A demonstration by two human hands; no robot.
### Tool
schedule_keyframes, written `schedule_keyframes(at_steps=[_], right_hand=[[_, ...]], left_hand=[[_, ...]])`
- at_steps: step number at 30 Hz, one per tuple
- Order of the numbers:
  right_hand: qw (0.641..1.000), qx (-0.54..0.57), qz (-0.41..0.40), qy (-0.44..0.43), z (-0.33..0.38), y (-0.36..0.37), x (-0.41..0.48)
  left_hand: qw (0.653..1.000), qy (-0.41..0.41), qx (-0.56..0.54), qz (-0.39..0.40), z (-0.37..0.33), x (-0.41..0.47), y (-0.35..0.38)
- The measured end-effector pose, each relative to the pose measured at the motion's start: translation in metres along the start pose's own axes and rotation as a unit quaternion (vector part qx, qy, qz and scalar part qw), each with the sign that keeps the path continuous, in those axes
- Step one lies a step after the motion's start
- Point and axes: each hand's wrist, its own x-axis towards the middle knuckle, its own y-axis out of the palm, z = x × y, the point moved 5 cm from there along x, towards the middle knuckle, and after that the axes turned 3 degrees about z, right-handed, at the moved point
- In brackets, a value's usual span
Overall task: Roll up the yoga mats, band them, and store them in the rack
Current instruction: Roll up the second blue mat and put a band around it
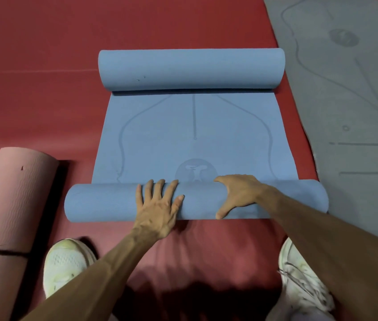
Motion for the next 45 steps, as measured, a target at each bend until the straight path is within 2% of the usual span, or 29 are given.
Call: schedule_keyframes(at_steps=[7, 11, 14, 20, 25, 31, 36, 39, 42, 45], right_hand=[[0.992, -0.036, -0.114, -0.037, -0.001, 0.012, -0.011], [0.971, -0.041, -0.224, -0.071, 0.002, 0.017, -0.023], [0.945, -0.122, -0.292, -0.085, 0.008, 0.024, -0.026], [0.942, -0.182, -0.280, -0.041, 0.021, 0.028, -0.017], [0.938, -0.172, -0.302, 0.003, 0.027, 0.026, 0.002], [0.924, -0.181, -0.337, 0.003, 0.023, 0.013, 0.019], [0.914, -0.184, -0.360, -0.038, 0.017, -0.003, 0.028], [0.937, -0.182, -0.296, -0.045, 0.014, -0.017, 0.035], [0.961, -0.162, -0.221, -0.046, 0.012, -0.028, 0.042], [0.975, -0.137, -0.163, -0.053, 0.010, -0.036, 0.041]], left_hand=[[1.000, -0.003, 0.015, -0.023, 0.002, 0.008, -0.004], [1.000, -0.012, 0.025, 0.005, 0.003, 0.028, -0.011], [1.000, -0.005, 0.005, -0.001, 0.003, 0.047, -0.020], [0.999, -0.011, -0.036, 0.012, 0.005, 0.083, -0.031], [0.996, -0.023, -0.082, 0.039, 0.010, 0.111, -0.036], [0.996, -0.034, -0.080, 0.010, 0.007, 0.120, -0.046], [0.998, -0.021, -0.067, -0.001, 0.006, 0.118, -0.048], [0.999, 0.007, -0.006, -0.036, 0.002, 0.110, -0.045], [0.998, 0.020, -0.002, -0.064, 0.001, 0.099, -0.043], [0.998, 0.035, -0.004, -0.047, 0.002, 0.084, -0.040]])
